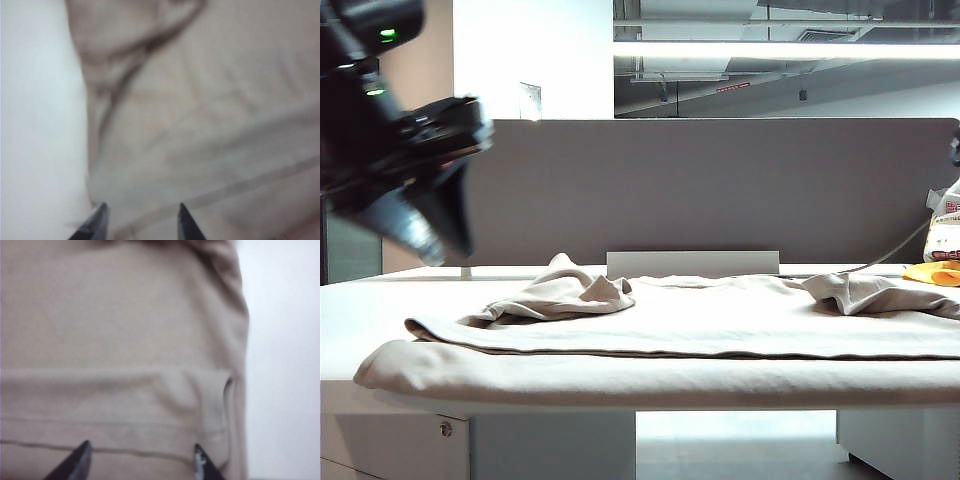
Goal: Fold the bottom side of the T-shirt horizontally towards the center, about one-third of the way, then fold the sleeve back towards the center, creating a straight line along the edge of the T-shirt, and finally fold the bottom of the T-shirt up towards the top, creating a neat rectangle.
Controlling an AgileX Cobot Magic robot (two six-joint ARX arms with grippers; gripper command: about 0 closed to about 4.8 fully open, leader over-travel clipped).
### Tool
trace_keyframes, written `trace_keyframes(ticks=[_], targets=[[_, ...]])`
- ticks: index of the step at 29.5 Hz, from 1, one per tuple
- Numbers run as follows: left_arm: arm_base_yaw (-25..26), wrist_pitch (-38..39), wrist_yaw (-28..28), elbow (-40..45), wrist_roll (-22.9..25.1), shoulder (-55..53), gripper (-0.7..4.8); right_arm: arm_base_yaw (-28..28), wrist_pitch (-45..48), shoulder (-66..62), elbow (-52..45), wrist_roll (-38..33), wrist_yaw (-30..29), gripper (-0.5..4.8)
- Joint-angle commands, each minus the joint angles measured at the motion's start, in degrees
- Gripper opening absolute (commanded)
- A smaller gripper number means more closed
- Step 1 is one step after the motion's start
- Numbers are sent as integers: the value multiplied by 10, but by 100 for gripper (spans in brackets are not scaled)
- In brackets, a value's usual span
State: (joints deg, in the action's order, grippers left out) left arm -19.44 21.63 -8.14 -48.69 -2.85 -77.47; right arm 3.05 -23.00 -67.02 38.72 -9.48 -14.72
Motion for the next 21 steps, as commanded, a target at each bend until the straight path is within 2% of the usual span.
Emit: trace_keyframes(ticks=[1,5,7,13,21], targets=[[1,-30,-31,70,-32,54,184,3,0,41,-35,-13,-7,244],[1,-42,-37,138,-55,113,186,4,-26,81,-69,-13,-4,245],[0,-44,-44,169,-69,146,198,8,-33,95,-85,-14,-4,268],[0,-46,-52,210,-98,181,314,43,-57,107,-115,-17,-9,376],[0,-47,-47,212,-114,179,321,99,-46,106,-133,-35,-23,389]])
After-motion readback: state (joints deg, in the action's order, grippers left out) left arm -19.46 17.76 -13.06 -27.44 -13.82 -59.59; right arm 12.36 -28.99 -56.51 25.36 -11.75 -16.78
